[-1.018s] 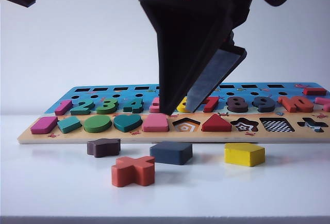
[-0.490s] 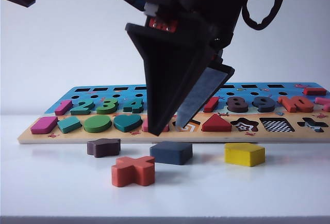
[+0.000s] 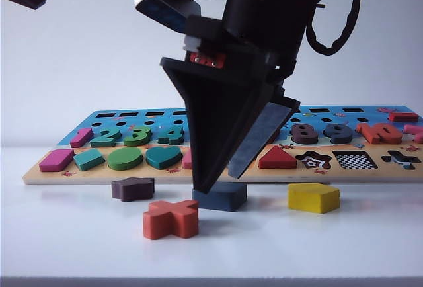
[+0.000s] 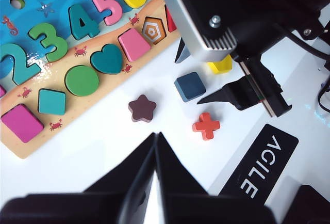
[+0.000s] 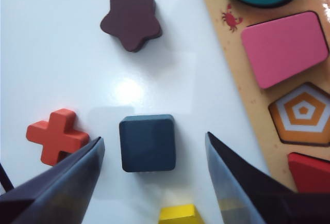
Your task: Insert the cube into the slot.
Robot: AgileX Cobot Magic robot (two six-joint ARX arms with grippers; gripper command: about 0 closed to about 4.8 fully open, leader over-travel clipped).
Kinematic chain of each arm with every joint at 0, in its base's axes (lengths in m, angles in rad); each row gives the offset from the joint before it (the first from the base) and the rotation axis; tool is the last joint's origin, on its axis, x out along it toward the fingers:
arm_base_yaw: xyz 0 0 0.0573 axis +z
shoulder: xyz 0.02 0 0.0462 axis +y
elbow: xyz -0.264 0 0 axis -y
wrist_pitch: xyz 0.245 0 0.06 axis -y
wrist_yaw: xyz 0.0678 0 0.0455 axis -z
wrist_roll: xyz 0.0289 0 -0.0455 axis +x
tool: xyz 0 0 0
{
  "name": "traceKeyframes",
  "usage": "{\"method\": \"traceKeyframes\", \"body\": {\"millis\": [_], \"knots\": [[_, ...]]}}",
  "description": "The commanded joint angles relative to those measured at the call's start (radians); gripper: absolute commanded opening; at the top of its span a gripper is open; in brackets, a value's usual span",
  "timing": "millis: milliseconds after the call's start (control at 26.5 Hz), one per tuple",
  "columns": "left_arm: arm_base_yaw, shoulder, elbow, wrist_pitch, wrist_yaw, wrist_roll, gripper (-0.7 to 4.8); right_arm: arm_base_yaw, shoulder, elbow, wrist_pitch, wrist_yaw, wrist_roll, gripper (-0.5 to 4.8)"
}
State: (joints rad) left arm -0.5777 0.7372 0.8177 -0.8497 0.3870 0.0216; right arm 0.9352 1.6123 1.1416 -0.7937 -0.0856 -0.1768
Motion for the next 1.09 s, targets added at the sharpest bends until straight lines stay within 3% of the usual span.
{"method": "traceKeyframes", "body": {"millis": [38,1093], "knots": [[0.001,0.002,0.003,0.014,0.006,0.001,0.1,0.001,-0.003,0.002,0.012,0.009,-0.005,3.55],[0.001,0.002,0.003,0.014,0.006,0.001,0.1,0.0,0.016,0.002,0.023,0.009,-0.006,3.5]]}}
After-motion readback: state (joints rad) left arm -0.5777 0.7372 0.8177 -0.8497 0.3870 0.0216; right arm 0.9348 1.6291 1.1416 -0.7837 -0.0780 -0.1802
